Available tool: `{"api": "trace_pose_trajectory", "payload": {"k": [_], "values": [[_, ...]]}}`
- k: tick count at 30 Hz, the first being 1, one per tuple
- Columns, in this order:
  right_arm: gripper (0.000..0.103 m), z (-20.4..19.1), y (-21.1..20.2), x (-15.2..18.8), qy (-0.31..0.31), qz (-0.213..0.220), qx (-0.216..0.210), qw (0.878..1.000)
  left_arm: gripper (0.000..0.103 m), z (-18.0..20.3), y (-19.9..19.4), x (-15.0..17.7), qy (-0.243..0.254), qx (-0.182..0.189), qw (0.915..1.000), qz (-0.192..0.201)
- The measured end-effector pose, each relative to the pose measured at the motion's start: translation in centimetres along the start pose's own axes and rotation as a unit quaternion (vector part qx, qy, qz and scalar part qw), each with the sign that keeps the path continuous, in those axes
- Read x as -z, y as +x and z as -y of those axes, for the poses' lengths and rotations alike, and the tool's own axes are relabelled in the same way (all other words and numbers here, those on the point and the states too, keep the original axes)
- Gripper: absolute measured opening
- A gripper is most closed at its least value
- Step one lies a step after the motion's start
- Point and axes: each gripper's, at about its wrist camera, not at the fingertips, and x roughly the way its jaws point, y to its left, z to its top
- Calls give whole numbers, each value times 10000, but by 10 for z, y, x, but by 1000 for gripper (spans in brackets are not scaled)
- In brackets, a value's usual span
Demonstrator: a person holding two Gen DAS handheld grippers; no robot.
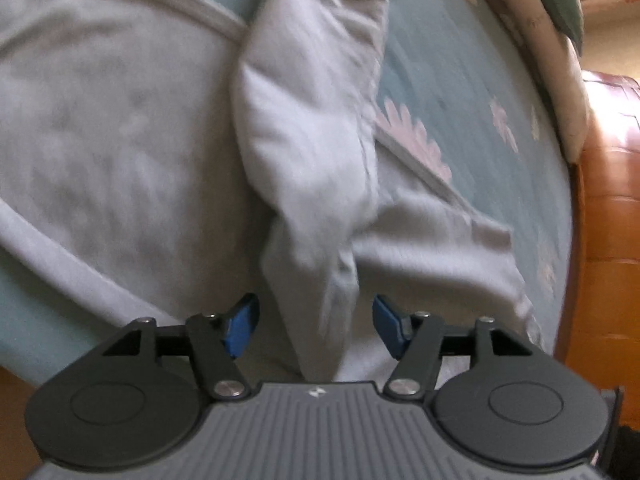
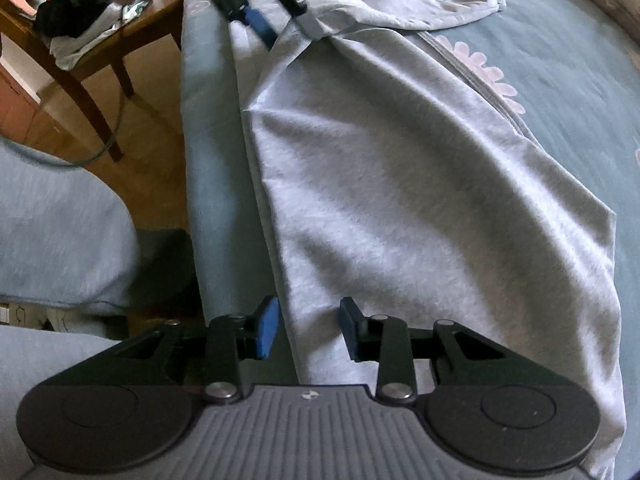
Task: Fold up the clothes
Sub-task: 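Grasp the folded sweatpants leg edge with the left gripper, then grasp the sweatpants edge with the right gripper while the left gripper holds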
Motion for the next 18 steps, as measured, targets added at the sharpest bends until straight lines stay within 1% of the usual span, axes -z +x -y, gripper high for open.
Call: {"api": "trace_pose_trajectory", "payload": {"k": [2, 3, 5, 6, 7, 8, 9, 12, 15, 18], "values": [[38, 1, 0, -1, 16, 17, 7, 10000, 63, 7, 10, 6, 118, 81, 9998, -132], [38, 2, -1, -1, 18, 24, 6, 10000, 62, 12, 13, 8, 219, 50, 9997, -116], [38, 4, -4, 0, 16, 39, 1, 10000, 58, 19, 17, 10, 363, -75, 9993, -22], [38, 4, -5, 1, 15, 40, -3, 10000, 39, 23, 16, 12, 441, -172, 9989, 25], [38, 4, -6, 1, 1, 42, 11, 10000, 6, 25, 16, 12, 534, -309, 9981, -9], [38, 4, -7, 2, -23, 43, 22, 10000, 4, 28, 15, 12, 628, -455, 9970, -59], [38, 4, -8, 2, -52, 45, 25, 10000, 4, 28, 12, 12, 545, -523, 9971, -106], [39, 1, -13, 1, -176, 119, 57, 9998, 3, 22, -4, 7, 146, -301, 9993, -146], [39, -6, -9, 1, -335, 159, 179, 9992, 3, 27, -18, 1, 231, -256, 9993, -140], [38, -15, -2, 4, -618, 103, 399, 9972, 3, 30, -26, -5, 176, -140, 9996, -158]]}}
